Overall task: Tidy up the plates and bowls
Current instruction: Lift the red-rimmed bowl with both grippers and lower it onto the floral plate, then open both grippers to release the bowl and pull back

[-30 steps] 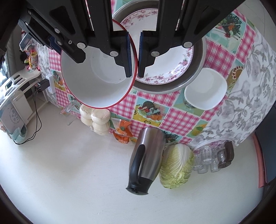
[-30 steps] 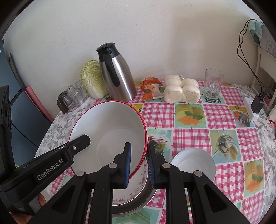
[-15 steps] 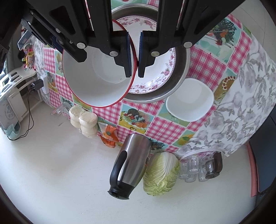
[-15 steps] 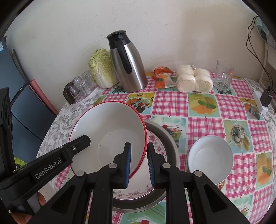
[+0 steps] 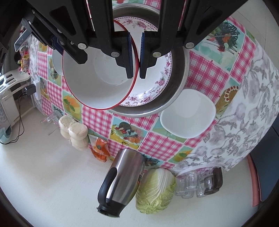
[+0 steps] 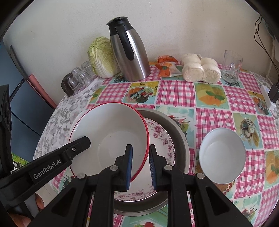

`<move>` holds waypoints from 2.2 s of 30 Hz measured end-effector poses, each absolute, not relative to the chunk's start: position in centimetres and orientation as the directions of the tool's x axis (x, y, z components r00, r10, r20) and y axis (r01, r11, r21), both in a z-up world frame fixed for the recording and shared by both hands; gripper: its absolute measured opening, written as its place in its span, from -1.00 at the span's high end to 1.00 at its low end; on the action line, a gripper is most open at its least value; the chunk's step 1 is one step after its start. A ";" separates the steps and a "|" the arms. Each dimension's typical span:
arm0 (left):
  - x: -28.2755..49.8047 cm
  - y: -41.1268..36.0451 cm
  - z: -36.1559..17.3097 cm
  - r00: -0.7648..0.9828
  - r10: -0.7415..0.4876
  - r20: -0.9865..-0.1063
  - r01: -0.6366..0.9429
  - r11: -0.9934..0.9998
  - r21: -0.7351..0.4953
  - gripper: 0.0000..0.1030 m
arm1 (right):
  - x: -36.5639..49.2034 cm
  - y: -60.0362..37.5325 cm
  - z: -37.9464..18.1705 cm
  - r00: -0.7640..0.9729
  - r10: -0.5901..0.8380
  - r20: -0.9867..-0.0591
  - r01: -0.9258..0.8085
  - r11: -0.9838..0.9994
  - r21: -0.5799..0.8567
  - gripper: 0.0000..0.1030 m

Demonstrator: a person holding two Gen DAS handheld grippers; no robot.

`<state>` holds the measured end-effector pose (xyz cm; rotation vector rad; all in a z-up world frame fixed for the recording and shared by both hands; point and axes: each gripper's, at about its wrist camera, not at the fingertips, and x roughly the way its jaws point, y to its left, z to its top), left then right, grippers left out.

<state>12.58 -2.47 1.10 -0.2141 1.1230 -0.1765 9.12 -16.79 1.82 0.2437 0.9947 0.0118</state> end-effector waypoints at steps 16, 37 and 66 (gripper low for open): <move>14.1 -2.6 -2.4 0.342 -0.216 -0.914 -0.004 0.973 -0.231 0.83 | 10.4 -16.7 -1.5 0.476 0.126 -0.870 0.123 0.971 0.207 0.62; 14.6 -3.0 -3.4 0.328 -0.199 -0.924 -0.001 0.978 -0.211 0.83 | 10.8 -17.1 -2.9 0.454 0.133 -0.881 0.137 0.967 0.217 0.62; 14.4 -3.2 -2.4 0.348 -0.166 -0.923 0.005 0.984 -0.175 0.81 | 10.5 -17.5 -1.9 0.471 0.135 -0.872 0.126 0.968 0.219 0.62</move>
